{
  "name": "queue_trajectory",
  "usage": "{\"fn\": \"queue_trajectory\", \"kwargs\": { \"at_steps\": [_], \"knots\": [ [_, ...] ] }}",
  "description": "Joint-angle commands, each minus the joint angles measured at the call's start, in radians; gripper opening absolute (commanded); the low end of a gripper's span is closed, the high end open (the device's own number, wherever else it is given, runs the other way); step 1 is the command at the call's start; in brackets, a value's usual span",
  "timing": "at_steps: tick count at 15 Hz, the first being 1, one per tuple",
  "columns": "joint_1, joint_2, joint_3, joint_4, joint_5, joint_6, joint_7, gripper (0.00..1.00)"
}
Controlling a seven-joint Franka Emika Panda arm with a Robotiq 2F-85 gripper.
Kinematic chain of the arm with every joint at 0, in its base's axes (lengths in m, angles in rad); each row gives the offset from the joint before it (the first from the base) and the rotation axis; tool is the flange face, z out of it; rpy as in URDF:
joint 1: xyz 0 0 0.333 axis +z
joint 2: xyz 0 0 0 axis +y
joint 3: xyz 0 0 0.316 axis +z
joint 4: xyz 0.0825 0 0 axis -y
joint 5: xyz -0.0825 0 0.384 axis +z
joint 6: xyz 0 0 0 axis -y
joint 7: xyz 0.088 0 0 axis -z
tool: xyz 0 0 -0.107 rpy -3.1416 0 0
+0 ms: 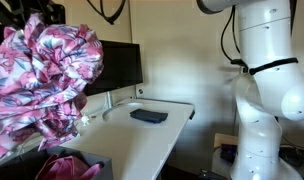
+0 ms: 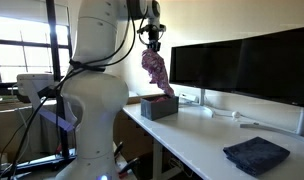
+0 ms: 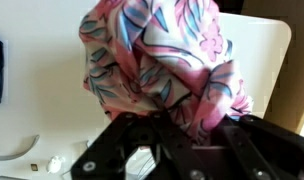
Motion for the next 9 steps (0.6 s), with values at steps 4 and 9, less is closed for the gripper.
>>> {"fn": "queue_trajectory", "kwargs": {
  "at_steps": [4, 9],
  "knots": [
    [0.017, 0.047, 0.009, 0.050, 0.013, -0.023, -0.032, 0.09],
    [-0.022, 0.049, -0.005, 0.001, 0.075, 0.021, -0.096, 0.08]
  ]
}}
